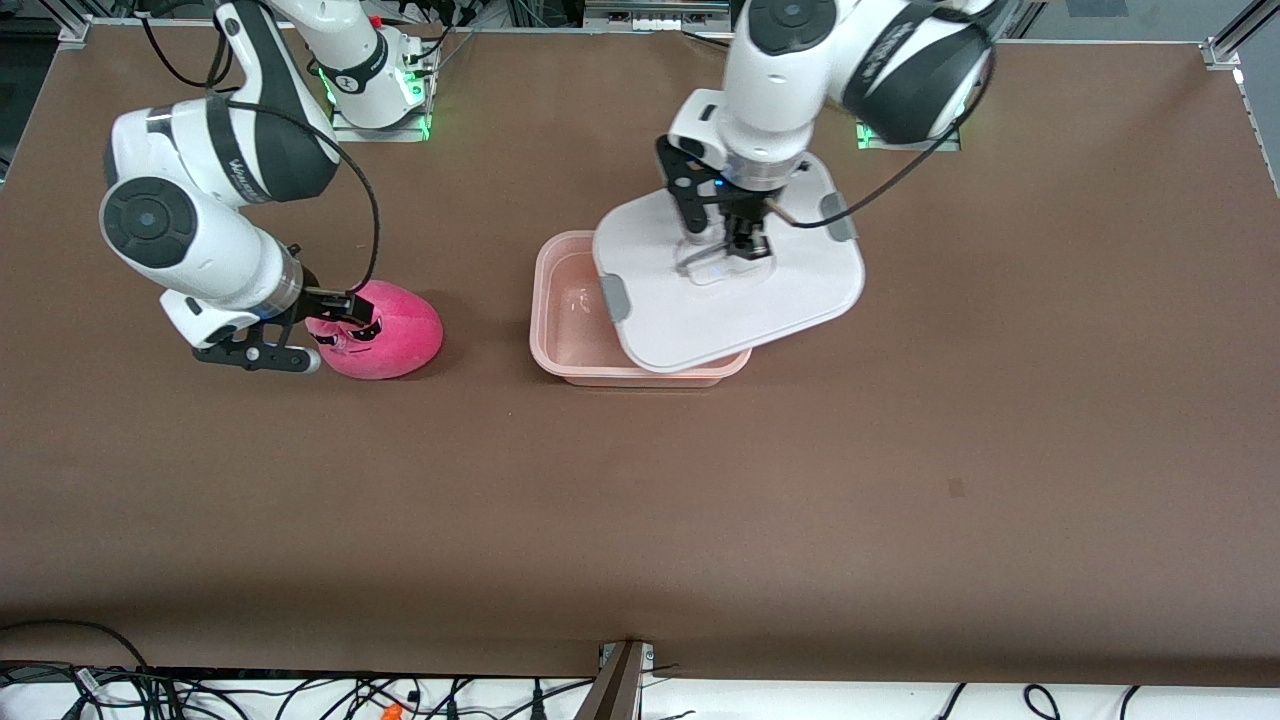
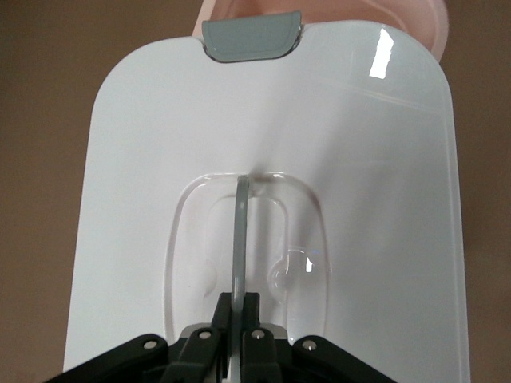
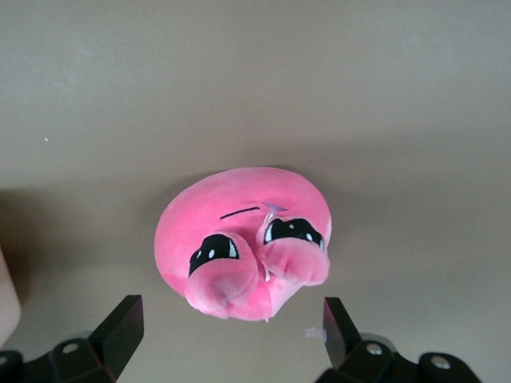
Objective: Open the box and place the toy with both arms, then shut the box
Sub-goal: 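Lift the lid off with the left gripper while the right gripper reaches the toy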
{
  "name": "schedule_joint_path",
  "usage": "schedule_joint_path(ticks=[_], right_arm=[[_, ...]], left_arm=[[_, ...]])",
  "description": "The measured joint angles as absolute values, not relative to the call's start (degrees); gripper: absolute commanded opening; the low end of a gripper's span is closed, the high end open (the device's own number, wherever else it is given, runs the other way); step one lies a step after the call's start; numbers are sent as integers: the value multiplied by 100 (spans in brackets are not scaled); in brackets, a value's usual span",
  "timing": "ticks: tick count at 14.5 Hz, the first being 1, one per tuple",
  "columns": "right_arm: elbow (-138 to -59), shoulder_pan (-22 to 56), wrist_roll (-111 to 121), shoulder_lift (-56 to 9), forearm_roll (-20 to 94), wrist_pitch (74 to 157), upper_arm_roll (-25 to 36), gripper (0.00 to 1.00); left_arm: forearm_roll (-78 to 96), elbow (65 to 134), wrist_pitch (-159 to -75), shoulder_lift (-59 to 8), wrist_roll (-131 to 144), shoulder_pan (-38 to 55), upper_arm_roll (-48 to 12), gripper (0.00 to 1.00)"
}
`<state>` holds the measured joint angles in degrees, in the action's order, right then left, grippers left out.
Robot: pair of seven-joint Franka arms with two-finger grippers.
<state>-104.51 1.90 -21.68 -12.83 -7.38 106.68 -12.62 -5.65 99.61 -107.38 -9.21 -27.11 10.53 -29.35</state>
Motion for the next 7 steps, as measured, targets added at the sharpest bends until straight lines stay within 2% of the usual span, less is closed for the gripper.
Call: schedule_joint_path(ticks=[4, 7], right_arm=[[-10515, 441, -2144, -1522, -1183, 10752, -1265, 99], [-10535, 500, -1897, -1609, -1231, 10754, -1263, 99]], left_arm=[[-560, 9863, -9838, -397, -3380, 223, -2915, 0], [-552, 9459, -9114, -322, -4197, -464, -2870, 0]])
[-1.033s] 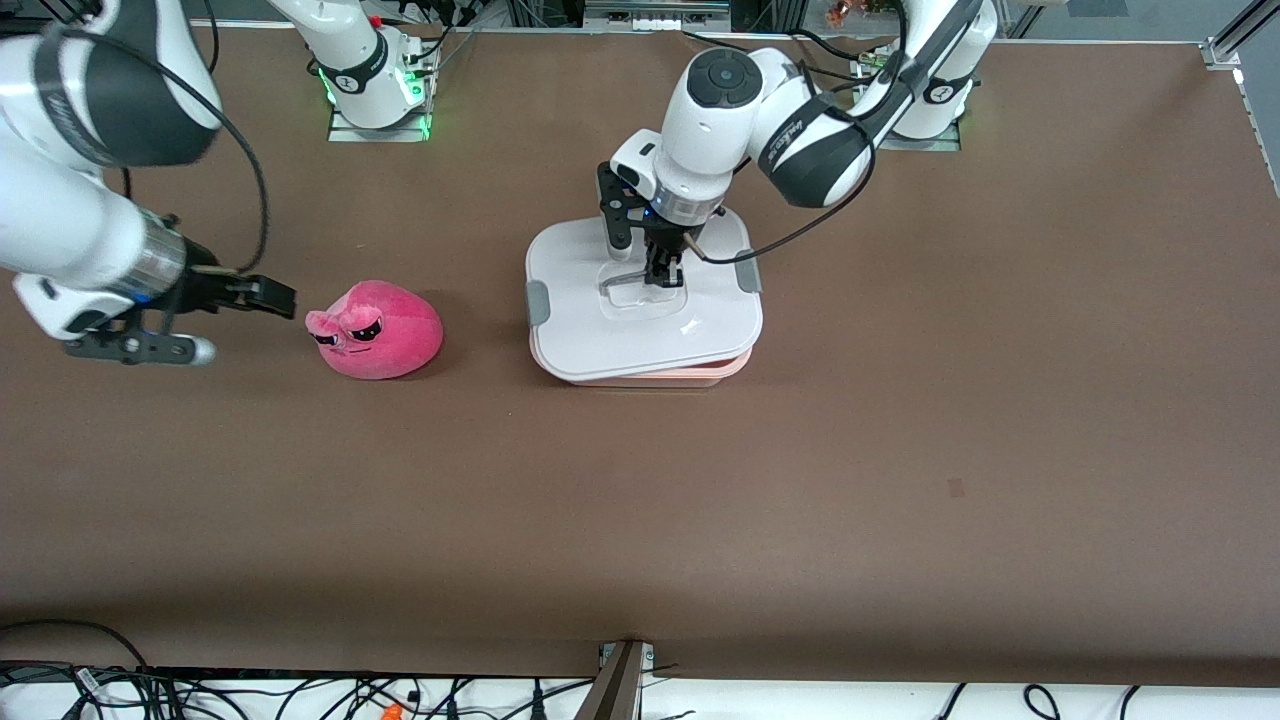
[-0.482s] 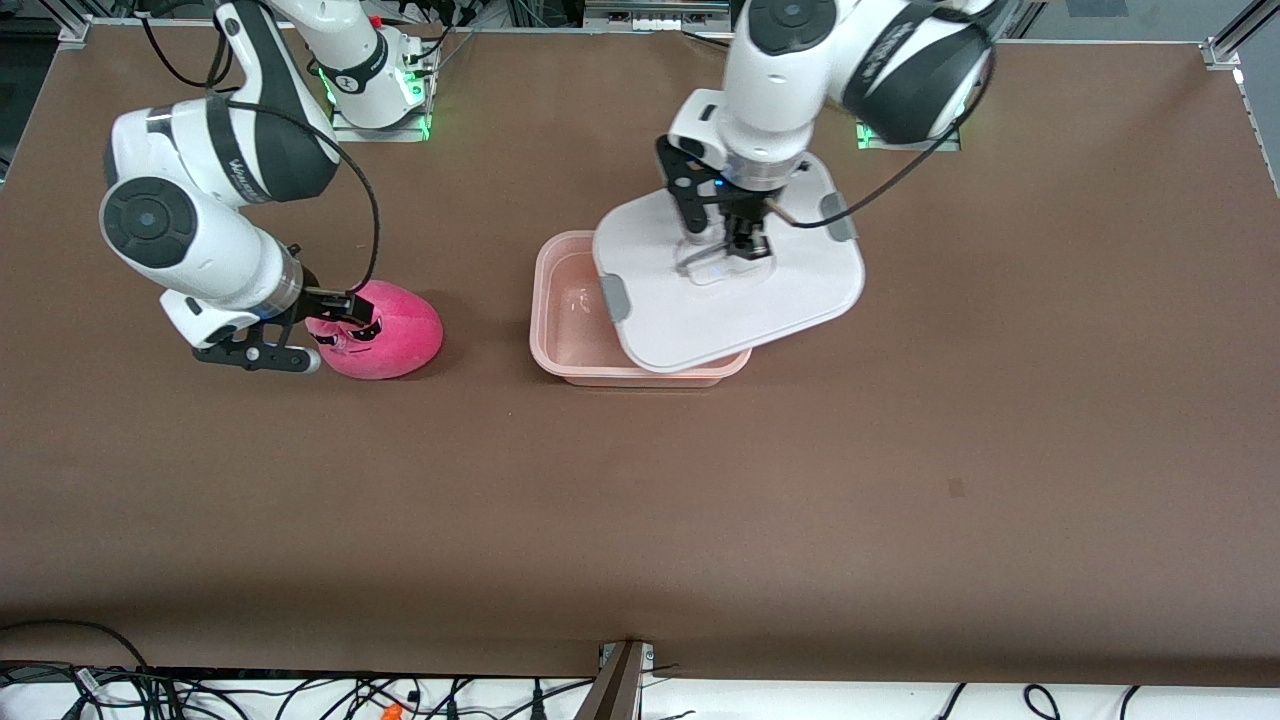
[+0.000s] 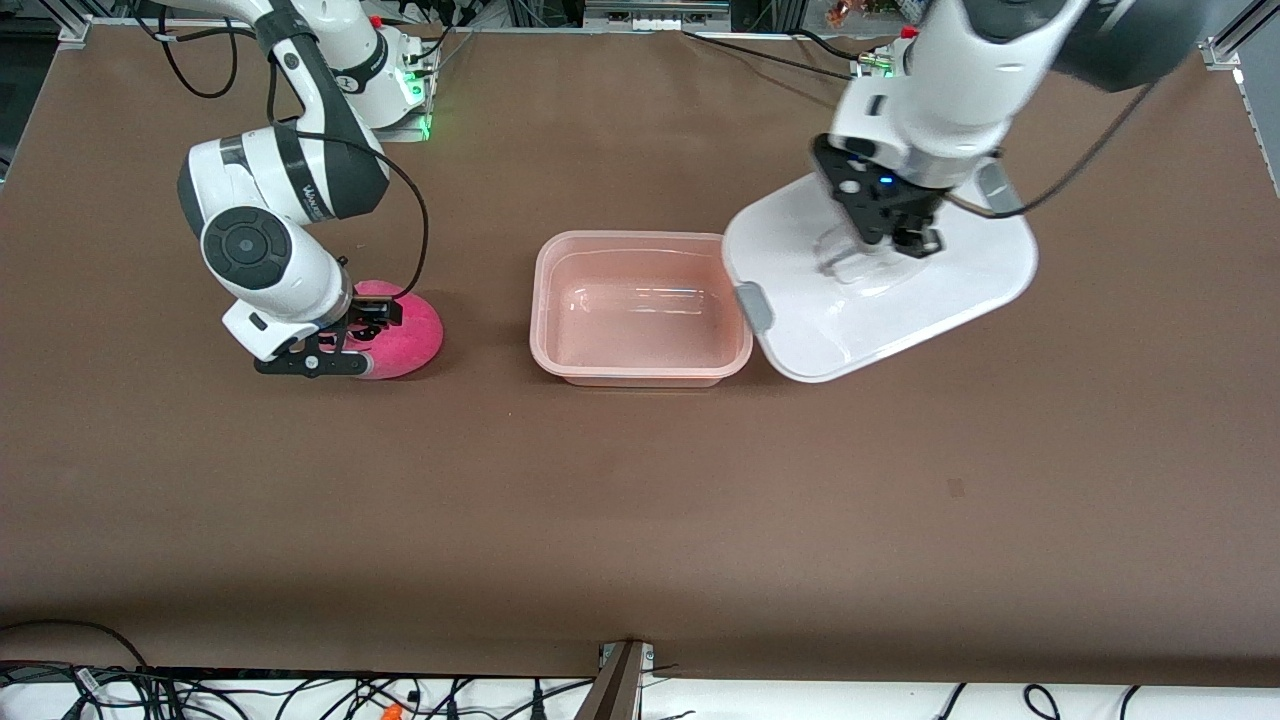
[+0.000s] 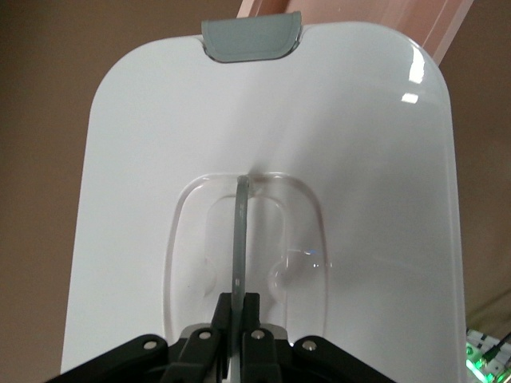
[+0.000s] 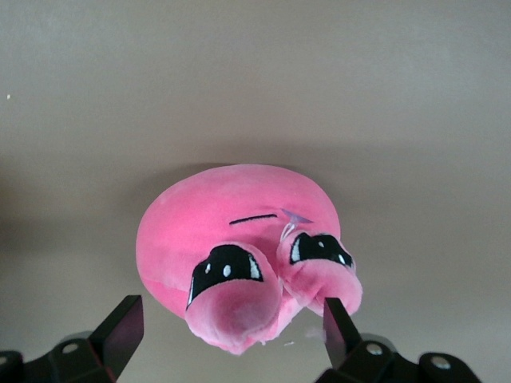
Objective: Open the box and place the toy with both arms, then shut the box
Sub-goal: 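Lift the lid off with the left gripper while the right gripper reaches the toy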
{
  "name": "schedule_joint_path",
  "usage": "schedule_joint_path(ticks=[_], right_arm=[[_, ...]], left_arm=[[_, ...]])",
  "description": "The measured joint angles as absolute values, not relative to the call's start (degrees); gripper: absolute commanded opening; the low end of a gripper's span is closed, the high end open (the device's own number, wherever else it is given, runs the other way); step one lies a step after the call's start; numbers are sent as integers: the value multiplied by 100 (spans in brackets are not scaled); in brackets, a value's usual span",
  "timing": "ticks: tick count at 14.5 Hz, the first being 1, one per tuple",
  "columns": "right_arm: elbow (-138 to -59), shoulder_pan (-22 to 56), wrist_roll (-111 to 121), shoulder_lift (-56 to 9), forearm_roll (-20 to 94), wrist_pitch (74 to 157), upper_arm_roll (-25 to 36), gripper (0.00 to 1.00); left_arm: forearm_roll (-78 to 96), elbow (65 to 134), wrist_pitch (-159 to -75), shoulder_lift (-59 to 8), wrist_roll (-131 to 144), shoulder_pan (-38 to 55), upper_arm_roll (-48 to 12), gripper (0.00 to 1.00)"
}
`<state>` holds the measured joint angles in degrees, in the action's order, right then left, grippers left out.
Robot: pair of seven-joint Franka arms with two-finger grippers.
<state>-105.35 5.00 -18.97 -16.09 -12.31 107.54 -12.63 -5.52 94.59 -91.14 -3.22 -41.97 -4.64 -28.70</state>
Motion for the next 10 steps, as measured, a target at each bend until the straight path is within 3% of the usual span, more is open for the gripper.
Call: schedule_joint_path(ticks=[8, 10], right_arm=[[-10712, 499, -1455, -1673, -1233, 10774, -1253, 98], [-10729, 500, -1450, -1682, -1233, 10781, -1254, 76]], left_arm=[[-752, 8891, -9036, -830, -6993, -2254, -2812, 0], [-954, 8617, -9040, -1133, -7532, -2449, -2805, 0]])
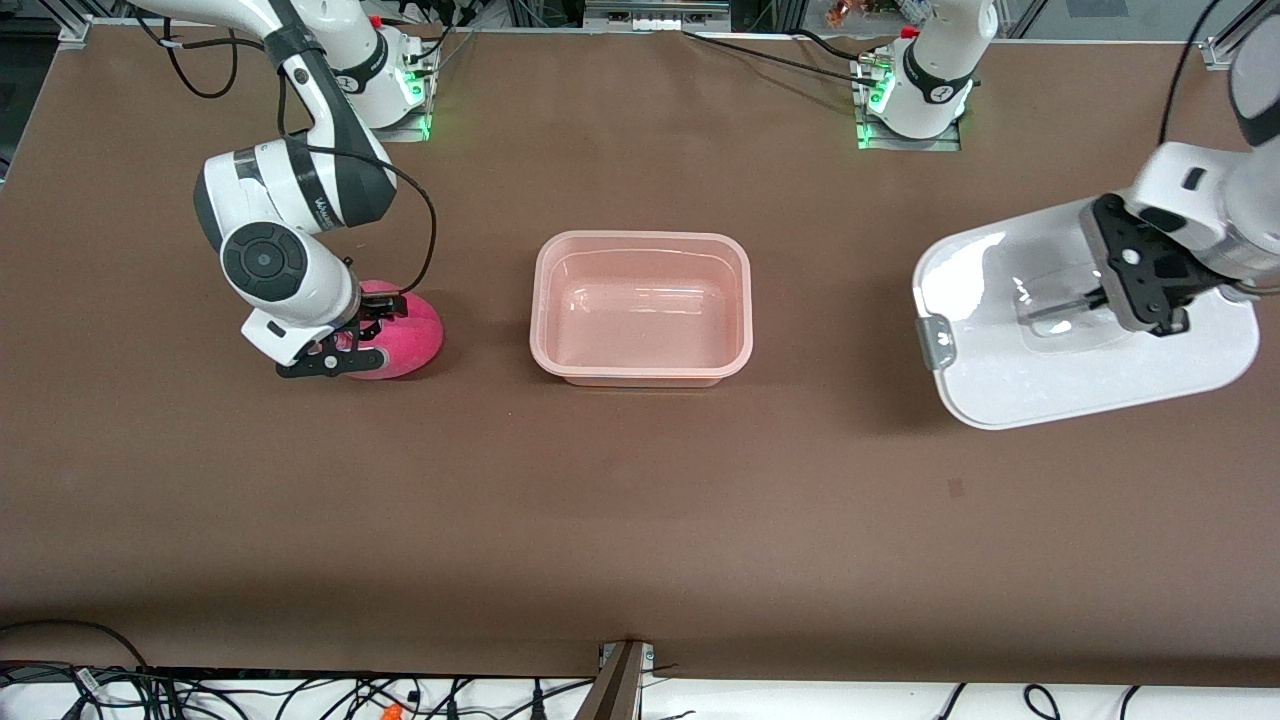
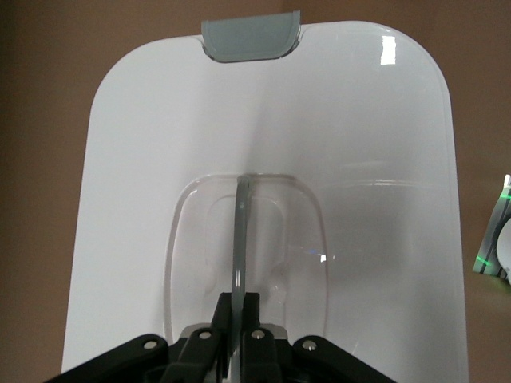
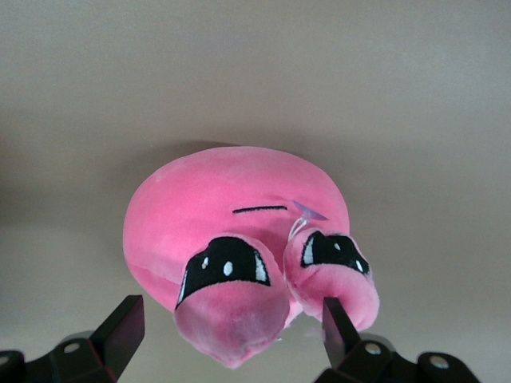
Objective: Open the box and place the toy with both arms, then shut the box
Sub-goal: 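Lift the lid off with the left gripper while the right gripper reaches the toy, then grasp the pink plush toy with the right gripper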
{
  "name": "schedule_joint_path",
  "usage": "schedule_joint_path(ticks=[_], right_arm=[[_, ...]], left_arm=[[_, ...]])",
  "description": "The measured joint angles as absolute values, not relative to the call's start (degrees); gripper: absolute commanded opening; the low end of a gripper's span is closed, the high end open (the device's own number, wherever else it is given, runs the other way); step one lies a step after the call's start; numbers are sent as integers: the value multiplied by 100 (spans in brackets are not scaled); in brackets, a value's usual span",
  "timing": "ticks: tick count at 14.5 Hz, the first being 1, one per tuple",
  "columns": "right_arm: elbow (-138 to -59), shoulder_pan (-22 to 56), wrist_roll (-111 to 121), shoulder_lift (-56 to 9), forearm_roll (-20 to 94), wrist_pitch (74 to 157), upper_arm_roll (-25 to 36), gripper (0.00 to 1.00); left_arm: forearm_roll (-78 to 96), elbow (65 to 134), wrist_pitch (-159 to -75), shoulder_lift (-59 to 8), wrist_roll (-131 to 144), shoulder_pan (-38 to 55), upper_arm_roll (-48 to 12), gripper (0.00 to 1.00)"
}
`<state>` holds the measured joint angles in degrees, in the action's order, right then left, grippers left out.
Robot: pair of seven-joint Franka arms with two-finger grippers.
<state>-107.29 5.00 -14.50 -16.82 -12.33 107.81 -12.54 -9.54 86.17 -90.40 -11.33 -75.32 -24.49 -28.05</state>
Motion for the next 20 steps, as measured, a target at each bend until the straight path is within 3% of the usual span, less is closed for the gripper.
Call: schedule_joint_path(ticks=[4, 5, 12, 16, 20], right_arm=[[-10757, 500, -1445, -1705, -1233, 10784, -1254, 7], [-10759, 500, -1445, -1711, -1233, 10784, -1254, 0], [-10377, 499, -1533, -1573, -1166, 10657, -1254, 0], [-9390, 504, -2178, -1251, -183, 9850, -1337, 0], [-8910, 546, -3661, -1212, 642, 9727, -1800, 0]], left_arm=[[-1413, 8196, -9040, -1568, -7832, -2524, -2830, 0], [-1441, 8175, -9040, -1600, -7832, -2523, -2847, 0], [-1468, 8134, -9032, -1617, -7845, -2523, -2854, 0], [-1468, 8130, -9032, -1617, -7845, -2507, -2871, 0], [-1468, 8130, -9030, -1617, -7845, -2502, -2874, 0]])
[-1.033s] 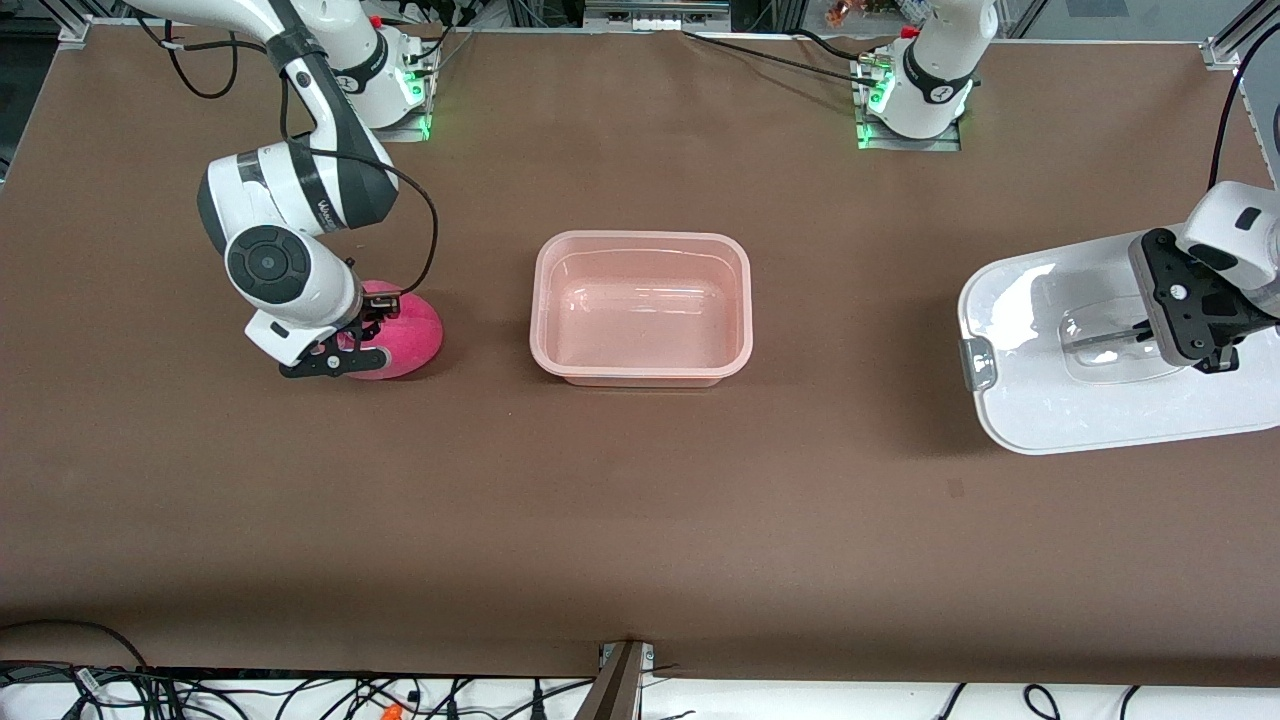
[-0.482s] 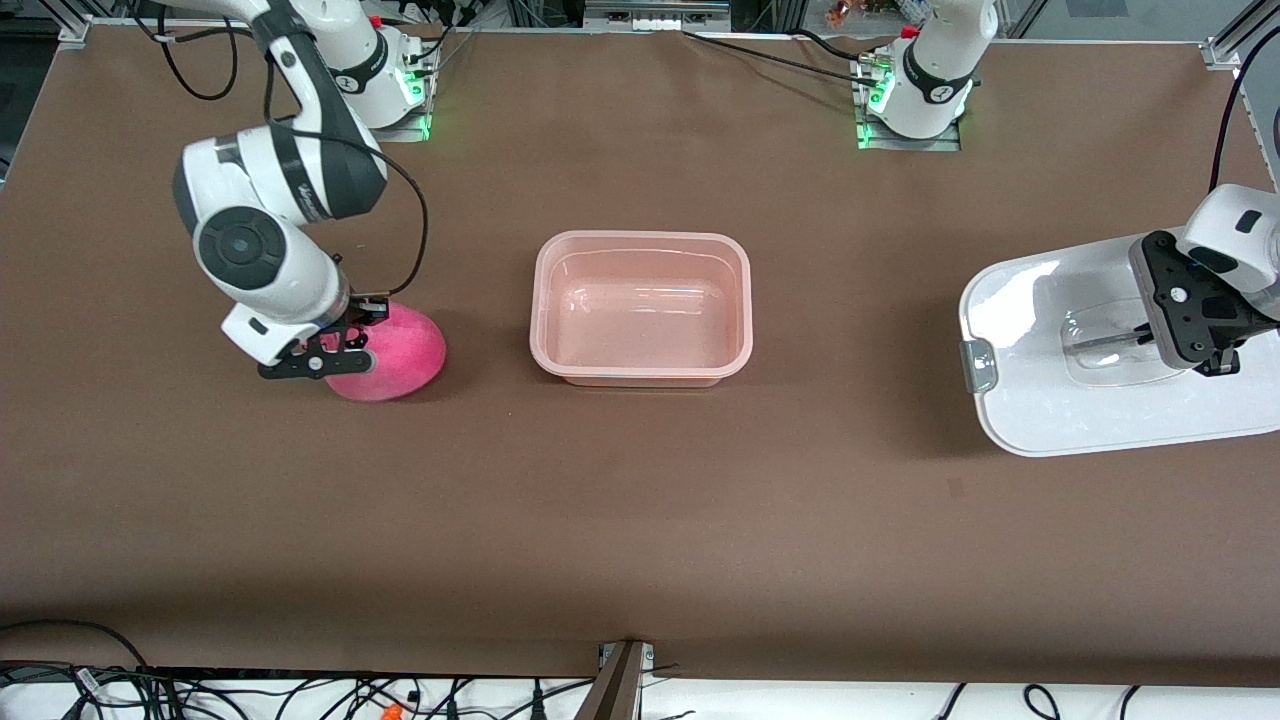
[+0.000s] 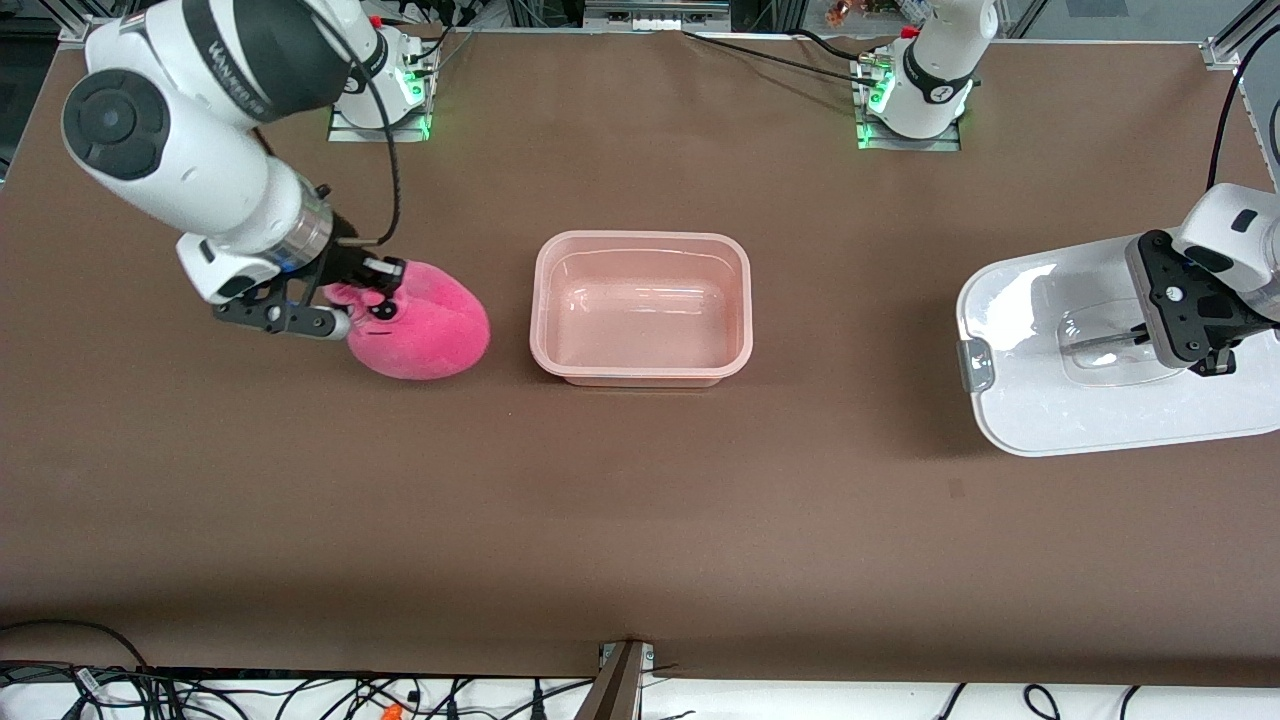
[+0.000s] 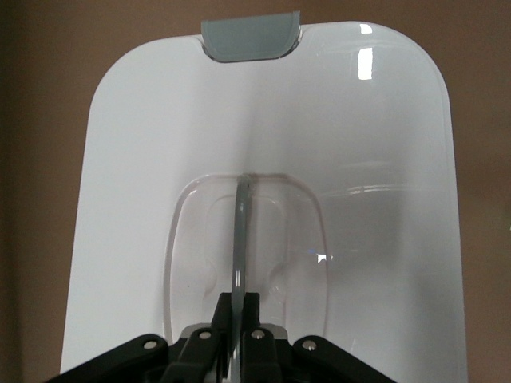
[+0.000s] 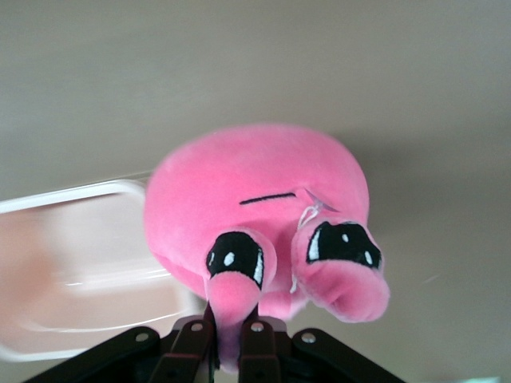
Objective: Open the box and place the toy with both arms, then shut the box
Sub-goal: 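Carry the pink toy into the pink tray with the right gripper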
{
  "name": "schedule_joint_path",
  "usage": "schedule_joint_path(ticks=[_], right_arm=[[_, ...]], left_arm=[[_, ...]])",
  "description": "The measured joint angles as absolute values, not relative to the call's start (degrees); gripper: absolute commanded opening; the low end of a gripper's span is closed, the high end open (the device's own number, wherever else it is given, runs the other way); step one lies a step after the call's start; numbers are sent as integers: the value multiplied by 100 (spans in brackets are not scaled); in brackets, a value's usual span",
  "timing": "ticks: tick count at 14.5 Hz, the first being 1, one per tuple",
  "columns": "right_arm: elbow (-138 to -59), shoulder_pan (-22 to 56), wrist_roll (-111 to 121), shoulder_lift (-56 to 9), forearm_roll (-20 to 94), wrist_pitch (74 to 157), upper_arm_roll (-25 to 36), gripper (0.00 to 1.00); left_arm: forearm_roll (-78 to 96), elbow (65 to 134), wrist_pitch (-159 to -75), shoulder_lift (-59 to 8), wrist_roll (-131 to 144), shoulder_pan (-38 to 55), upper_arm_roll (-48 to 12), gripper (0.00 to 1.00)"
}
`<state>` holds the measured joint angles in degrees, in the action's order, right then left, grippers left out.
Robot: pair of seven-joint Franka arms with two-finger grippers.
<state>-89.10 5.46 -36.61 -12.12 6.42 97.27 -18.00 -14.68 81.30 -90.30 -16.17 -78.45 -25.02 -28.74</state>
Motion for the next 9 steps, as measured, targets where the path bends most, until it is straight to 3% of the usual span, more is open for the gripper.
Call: schedule_joint_path(ticks=[9], right_arm=[[-8886, 1320, -4956, -1425, 1185, 10510, -2318, 0]], left_arm=[[-1468, 8129, -9025, -1617, -7845, -2491, -2891, 0]])
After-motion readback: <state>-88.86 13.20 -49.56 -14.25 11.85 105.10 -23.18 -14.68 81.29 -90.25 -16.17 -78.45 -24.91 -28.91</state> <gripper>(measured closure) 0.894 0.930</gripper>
